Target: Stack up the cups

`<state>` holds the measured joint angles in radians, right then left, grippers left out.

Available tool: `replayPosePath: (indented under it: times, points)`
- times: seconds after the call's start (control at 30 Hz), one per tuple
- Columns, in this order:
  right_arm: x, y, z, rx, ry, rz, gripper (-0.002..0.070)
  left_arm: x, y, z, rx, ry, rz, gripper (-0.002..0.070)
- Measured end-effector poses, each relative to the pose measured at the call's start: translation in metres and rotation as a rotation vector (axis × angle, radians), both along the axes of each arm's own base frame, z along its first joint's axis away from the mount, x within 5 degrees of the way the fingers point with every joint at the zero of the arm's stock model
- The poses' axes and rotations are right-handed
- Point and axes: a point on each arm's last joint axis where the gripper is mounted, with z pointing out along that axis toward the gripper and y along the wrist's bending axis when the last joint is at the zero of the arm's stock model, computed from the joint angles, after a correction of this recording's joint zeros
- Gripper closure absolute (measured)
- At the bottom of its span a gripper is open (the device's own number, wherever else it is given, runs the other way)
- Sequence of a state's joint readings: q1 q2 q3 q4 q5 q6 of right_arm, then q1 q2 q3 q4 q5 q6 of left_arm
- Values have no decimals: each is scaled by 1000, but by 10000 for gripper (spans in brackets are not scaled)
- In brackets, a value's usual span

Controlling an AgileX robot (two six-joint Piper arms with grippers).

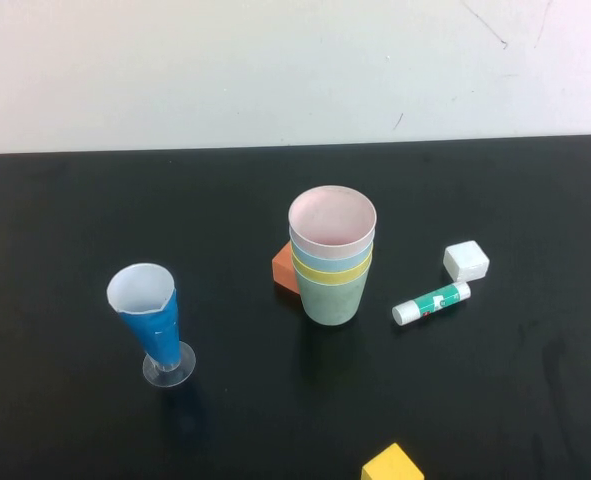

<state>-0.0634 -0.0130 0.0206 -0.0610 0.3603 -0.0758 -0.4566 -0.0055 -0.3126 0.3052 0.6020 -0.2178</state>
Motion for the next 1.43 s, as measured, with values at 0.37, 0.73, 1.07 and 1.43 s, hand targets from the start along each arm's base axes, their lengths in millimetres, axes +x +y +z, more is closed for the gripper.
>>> replayPosePath:
  times: [0.37,0.73,1.07,1.43]
  points:
    - [0,0,0,0,0,0,679,17,-11,-49,-78,-6,43,676]
    - [0,0,0,-1,0,0,679,23,-2,-80,-225,31,328,676]
    - [0,0,0,-2,0,0,679,22,-2,-84,-136,68,351,676]
    - [0,0,0,-2,0,0,679,22,-2,-84,-105,65,340,676]
